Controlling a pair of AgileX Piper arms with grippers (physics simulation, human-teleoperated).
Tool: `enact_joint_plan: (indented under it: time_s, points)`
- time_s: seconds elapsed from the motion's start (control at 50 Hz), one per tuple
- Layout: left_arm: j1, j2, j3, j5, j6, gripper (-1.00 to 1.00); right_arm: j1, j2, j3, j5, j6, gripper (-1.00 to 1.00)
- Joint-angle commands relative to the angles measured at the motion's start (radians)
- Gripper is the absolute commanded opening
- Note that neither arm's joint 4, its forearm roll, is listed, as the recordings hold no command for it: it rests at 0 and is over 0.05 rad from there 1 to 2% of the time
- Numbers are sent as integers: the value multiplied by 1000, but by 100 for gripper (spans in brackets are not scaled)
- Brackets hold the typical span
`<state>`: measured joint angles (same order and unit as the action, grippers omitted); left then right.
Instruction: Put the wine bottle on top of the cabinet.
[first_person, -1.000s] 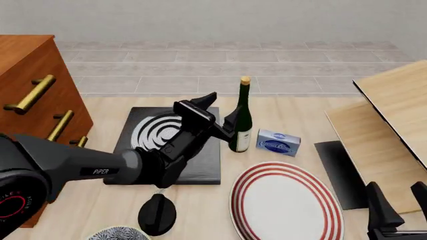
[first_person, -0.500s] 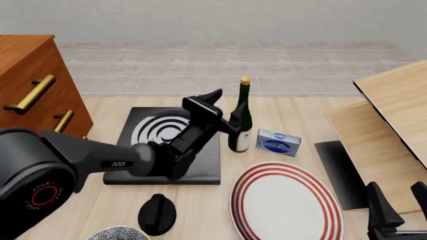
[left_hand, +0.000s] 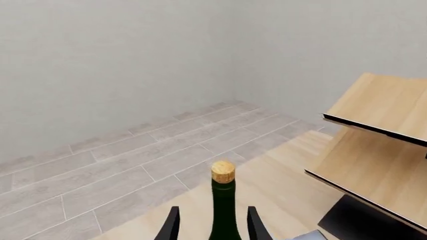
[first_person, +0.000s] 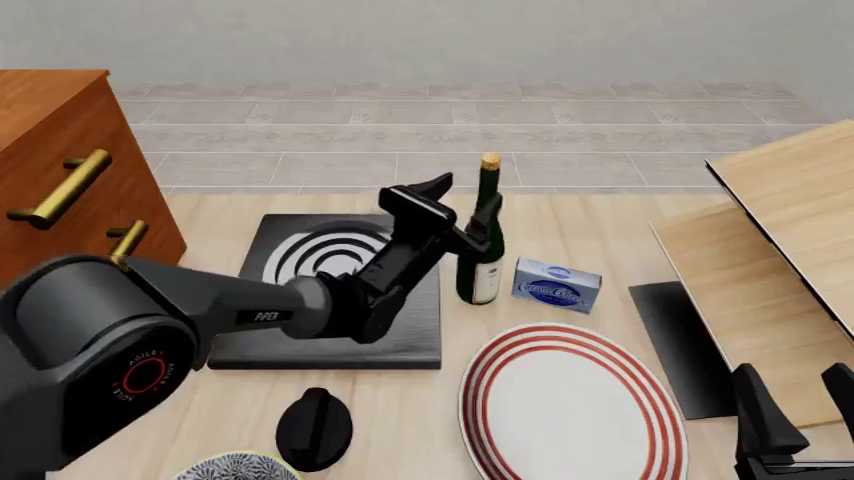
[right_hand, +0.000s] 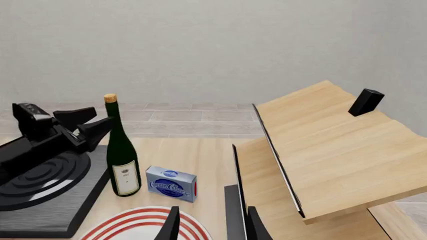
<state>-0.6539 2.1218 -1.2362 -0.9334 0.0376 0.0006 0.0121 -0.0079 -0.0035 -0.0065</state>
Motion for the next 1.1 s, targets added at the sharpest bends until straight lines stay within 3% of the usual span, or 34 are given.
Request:
enact_joint_plan:
  time_s: [0.02,0.84,1.1]
  points:
    - [-9,42,-43,7,0,100,0,0,0,0,0,100]
    - [10,215,-255,75,11,100,0,0,0,0,0,100]
    - [16,307,-392,149,13,100,0,0,0,0,0,100]
